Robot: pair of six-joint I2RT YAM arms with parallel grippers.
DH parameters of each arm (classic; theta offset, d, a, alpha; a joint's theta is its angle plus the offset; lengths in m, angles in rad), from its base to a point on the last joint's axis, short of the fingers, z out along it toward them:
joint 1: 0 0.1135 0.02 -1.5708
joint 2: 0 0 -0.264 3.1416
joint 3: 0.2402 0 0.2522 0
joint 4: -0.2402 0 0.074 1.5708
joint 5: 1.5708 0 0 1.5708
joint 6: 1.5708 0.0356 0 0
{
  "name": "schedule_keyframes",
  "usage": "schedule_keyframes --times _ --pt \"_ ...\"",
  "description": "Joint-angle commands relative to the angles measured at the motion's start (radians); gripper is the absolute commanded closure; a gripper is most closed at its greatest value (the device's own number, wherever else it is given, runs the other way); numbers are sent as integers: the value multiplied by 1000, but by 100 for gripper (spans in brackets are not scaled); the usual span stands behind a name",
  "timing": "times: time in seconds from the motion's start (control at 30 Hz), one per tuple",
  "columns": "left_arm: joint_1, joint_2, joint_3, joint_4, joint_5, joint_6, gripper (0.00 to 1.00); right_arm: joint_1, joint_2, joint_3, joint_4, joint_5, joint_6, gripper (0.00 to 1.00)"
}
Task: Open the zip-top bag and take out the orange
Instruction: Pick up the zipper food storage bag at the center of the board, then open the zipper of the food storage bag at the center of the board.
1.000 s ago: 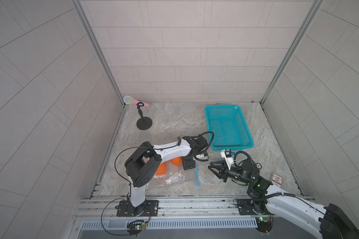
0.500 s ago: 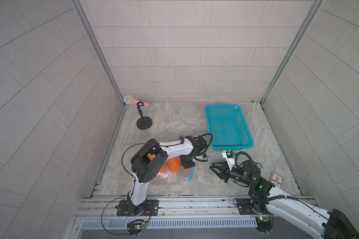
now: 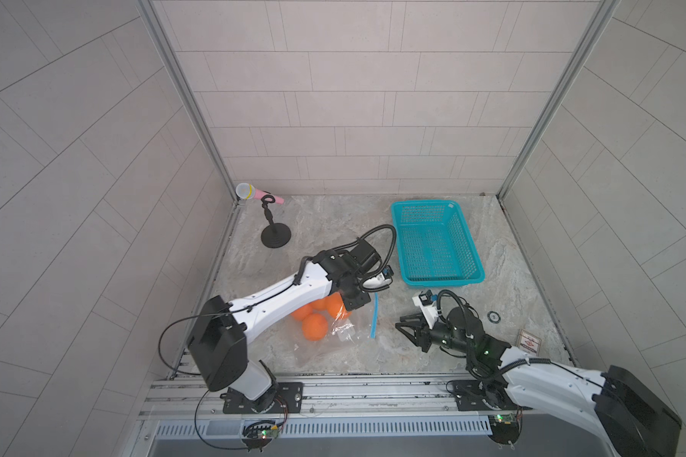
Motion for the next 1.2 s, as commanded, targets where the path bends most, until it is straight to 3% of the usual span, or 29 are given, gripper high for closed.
schedule_keyframes --times 0.0,0.07,0.17,0.4,0.5,0.6,0.77,0.93,1.03,1.17 --pt "10 -89 -59 45 98 -22 100 1 105 81 130 -76 -82 63" --pt "10 -140 -89 63 128 -25 100 -13 166 127 200 -155 -75 60" --pt "10 -194 -143 113 165 -19 100 -54 243 160 378 -252 10 45" --pt "32 -262 -129 249 326 -60 100 -83 411 286 683 -493 178 43" --pt "56 -236 -112 206 342 -33 100 -81 448 306 759 -535 232 43" --pt "90 -247 -100 193 370 -21 100 -81 450 305 717 -548 186 43" --pt "125 -336 -217 401 465 -105 100 -38 451 359 555 -529 95 47" --pt "125 -357 -243 446 502 -145 100 10 420 405 398 -461 -13 50" --pt "124 -364 -266 482 523 -171 99 12 387 410 392 -431 -11 60" --pt "124 -359 -256 470 529 -185 100 10 309 435 181 -352 -137 84"
